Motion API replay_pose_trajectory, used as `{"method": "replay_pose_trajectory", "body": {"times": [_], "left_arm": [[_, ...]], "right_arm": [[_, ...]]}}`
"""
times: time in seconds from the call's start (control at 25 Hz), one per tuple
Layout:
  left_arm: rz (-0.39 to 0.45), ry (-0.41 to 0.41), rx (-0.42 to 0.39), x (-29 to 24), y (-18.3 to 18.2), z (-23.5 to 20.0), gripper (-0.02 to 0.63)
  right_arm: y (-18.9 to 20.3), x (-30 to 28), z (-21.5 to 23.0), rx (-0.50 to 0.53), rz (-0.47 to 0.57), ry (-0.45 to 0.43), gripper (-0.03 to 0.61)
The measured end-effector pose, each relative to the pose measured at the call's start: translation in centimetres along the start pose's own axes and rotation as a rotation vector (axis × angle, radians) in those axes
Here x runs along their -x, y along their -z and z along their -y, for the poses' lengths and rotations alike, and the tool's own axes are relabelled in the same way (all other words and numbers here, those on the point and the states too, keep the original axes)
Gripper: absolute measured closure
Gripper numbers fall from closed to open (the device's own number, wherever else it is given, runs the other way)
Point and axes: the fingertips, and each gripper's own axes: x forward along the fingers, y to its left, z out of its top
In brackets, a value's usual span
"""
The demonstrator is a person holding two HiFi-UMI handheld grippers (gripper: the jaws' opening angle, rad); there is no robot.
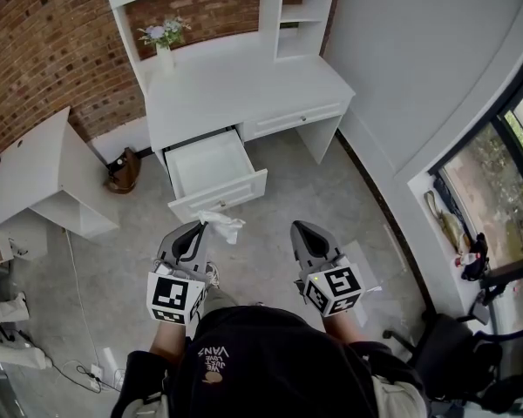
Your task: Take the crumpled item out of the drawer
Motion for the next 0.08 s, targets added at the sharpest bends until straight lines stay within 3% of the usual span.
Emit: {"method": "replay_pose_trajectory", "body": {"times": [0.08], "left_arm": [[-0.002, 0.002, 0.002, -0.06, 0.04, -0.03, 0.604]], "right_arm": [[-0.04, -0.08, 0.00, 0.001, -0.002, 0.000, 0.578]]}}
